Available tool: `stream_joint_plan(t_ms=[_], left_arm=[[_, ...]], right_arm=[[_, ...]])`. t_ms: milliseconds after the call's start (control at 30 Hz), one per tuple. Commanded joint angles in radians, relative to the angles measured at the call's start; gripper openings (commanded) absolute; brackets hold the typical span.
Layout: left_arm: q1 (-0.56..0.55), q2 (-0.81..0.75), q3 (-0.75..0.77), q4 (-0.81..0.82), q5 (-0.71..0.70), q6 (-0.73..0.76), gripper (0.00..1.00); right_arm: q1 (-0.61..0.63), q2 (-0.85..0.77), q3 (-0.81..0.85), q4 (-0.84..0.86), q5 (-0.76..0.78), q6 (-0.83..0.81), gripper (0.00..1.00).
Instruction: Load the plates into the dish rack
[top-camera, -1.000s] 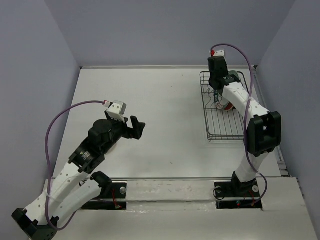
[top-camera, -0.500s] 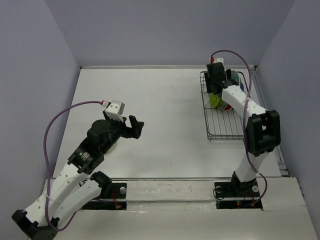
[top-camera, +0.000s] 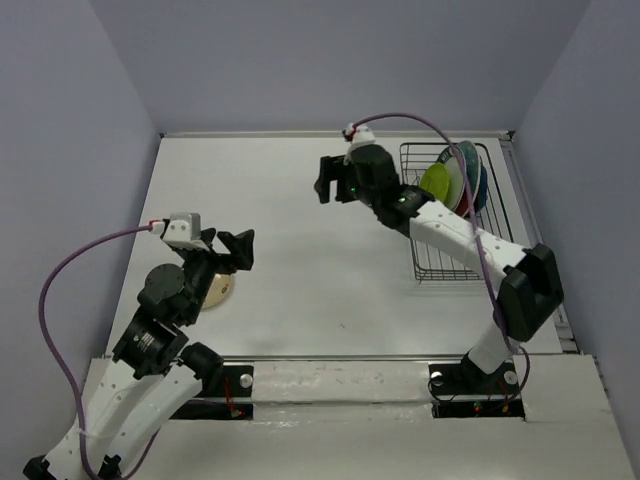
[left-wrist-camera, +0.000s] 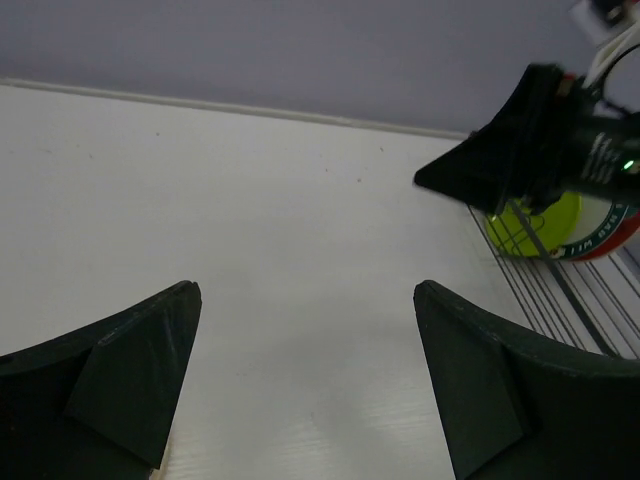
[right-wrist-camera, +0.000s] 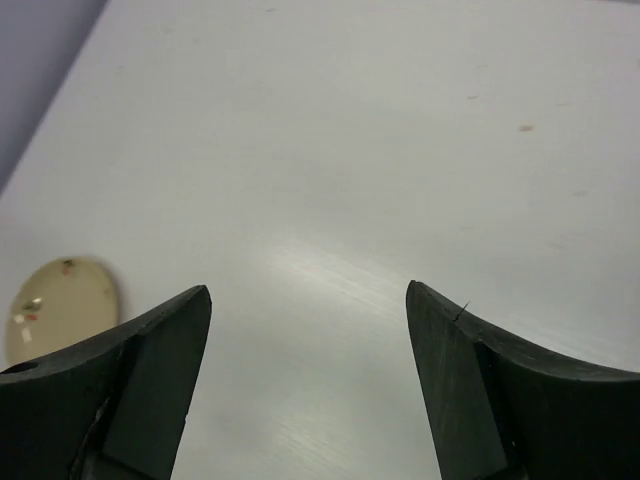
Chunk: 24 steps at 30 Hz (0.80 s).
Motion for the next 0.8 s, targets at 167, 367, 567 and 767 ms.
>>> stream_joint_plan(t_ms=[167, 367, 567, 767], left_arm=[[0.006, -0.170, -0.037, 0.109, -0.204, 0.013, 0.99], [0.006, -0.125, -0.035, 0.117, -0.175, 0.016, 0.99], [0.008, -0.111, -0.035, 0.120, -0.158, 0.016, 0.99], [0.008, -0.113, -0.035, 0.123, -0.143, 0.018, 0.99]], right_arm=[[0.300, 0.439, 0.158, 0.366, -0.230, 0.378, 0.77], [0.346, 0.641, 0.235, 0.436, -0.356, 0.509, 0.65], [0.381, 0.790, 0.289, 0.517, -0.483, 0.653, 0.58], [0.381, 0.849, 0.310, 0.570, -0.507, 0.771, 0.38]])
